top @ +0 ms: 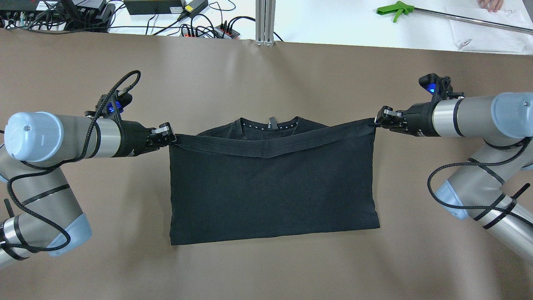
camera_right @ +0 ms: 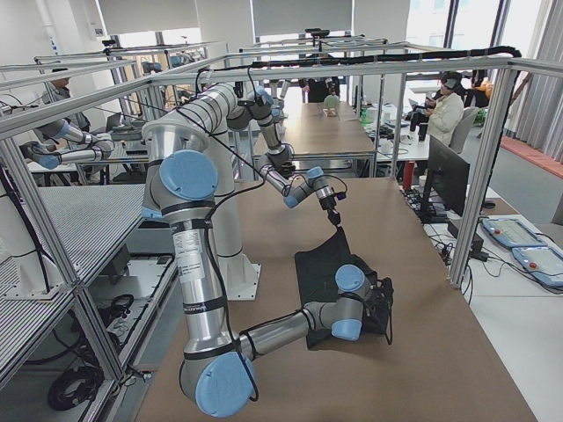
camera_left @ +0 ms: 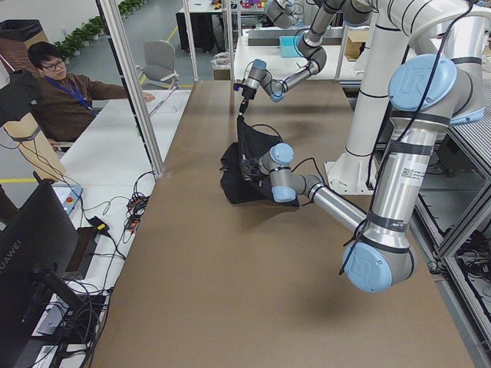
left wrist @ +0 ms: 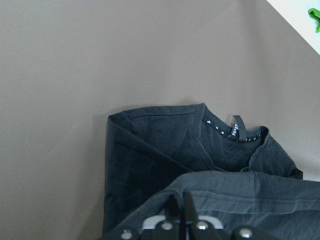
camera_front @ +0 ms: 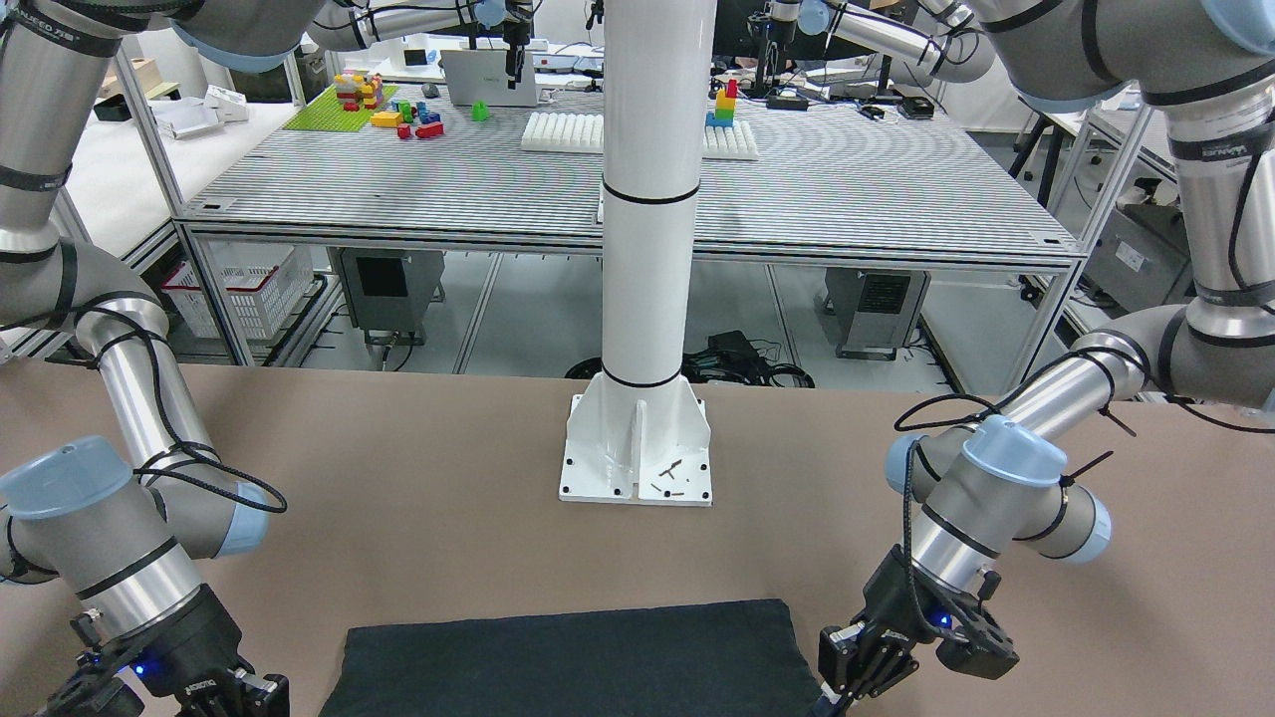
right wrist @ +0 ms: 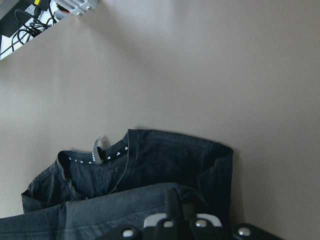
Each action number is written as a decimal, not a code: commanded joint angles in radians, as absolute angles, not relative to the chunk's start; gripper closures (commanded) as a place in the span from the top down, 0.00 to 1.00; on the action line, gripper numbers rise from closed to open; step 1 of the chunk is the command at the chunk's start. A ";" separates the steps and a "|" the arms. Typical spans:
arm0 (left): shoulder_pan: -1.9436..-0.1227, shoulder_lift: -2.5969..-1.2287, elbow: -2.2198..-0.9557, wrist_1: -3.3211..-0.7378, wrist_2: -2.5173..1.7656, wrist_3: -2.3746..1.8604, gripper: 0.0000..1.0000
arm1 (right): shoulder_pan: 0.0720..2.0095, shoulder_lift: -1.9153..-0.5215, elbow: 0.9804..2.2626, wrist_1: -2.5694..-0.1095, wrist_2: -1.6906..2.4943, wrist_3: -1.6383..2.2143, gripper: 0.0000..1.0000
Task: Fold clothes
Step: 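Lay the held hem down near the neckline with both grippers, then open both grippers, release the hem, and move the right gripper to the shirt's side, then grasp the folded shirt's side edges with both grippers, then rotate the folded shirt with the left gripper pulling it farther from the robot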
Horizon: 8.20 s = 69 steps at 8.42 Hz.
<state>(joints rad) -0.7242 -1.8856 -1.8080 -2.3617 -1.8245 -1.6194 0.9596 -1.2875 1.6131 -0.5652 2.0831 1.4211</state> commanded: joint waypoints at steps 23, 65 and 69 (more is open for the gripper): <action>-0.772 -1.951 -1.764 -2.327 -1.812 -1.539 0.94 | 1.005 -1.288 1.601 -0.686 2.244 1.338 0.94; -0.488 -1.648 -1.822 -2.487 -1.595 -1.578 0.94 | 0.710 -1.482 1.960 -0.675 2.123 1.440 0.94; -0.482 -1.628 -1.803 -2.485 -1.595 -1.568 0.94 | 0.710 -1.486 1.962 -0.675 2.118 1.451 0.94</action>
